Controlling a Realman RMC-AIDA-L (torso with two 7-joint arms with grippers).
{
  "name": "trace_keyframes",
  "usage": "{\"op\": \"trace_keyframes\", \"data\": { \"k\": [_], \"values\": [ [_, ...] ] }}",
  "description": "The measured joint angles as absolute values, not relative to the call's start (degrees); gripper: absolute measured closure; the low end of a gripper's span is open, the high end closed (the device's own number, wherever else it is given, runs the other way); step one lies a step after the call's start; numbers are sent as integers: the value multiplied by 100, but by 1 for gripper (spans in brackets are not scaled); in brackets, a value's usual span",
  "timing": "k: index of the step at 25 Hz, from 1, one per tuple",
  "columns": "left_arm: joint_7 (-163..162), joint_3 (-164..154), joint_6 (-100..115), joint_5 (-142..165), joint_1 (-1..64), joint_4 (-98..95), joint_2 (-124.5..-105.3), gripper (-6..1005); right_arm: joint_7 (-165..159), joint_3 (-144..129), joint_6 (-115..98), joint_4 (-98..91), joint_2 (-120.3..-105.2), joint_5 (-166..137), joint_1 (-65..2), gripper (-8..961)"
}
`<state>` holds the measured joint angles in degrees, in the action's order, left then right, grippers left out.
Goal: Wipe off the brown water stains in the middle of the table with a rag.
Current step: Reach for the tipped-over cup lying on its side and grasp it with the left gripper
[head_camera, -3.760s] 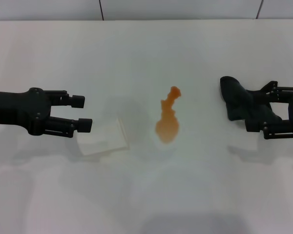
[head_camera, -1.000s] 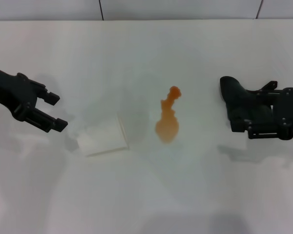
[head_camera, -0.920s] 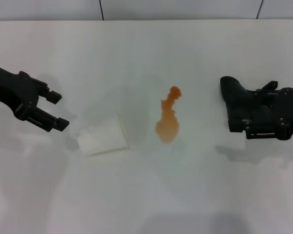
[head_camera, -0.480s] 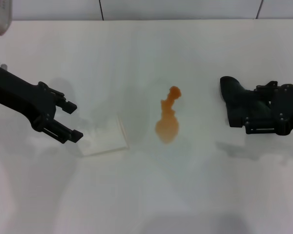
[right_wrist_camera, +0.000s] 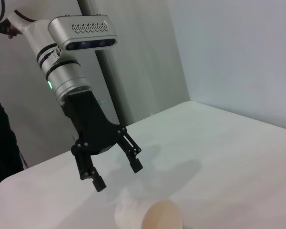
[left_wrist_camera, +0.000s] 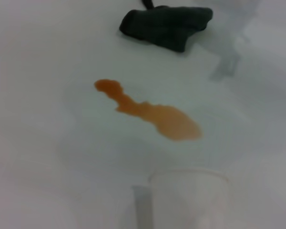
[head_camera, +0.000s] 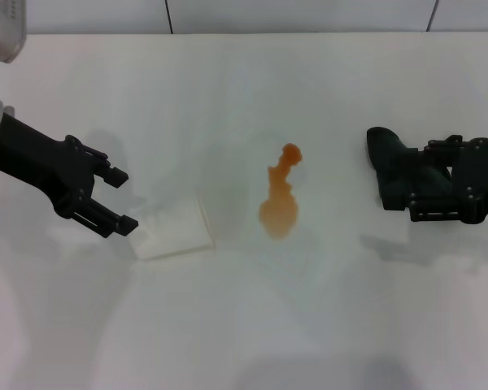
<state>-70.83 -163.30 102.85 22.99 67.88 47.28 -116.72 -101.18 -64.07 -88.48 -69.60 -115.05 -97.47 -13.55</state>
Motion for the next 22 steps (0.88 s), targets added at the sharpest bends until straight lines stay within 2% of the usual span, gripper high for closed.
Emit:
{"op": "trace_keyframes", "data": {
  "k": [3,9,22],
  "values": [
    [-7042,-16330,10174,2340,6824,4729,-11676,122,-10169,-6406,-8854,-6983,-11504,-9746,-1353,183],
    [-6916,-16330,9958,2381,6930,4659,-11803,123,-10210,-6431,-8852,-6999,-11504,-9746,-1358,183],
    [-6972,-16325,9744,2331,6916,4279,-11877,123,-10231,-6443,-8849,-6999,-11504,-9747,-1363,182]
  ]
}}
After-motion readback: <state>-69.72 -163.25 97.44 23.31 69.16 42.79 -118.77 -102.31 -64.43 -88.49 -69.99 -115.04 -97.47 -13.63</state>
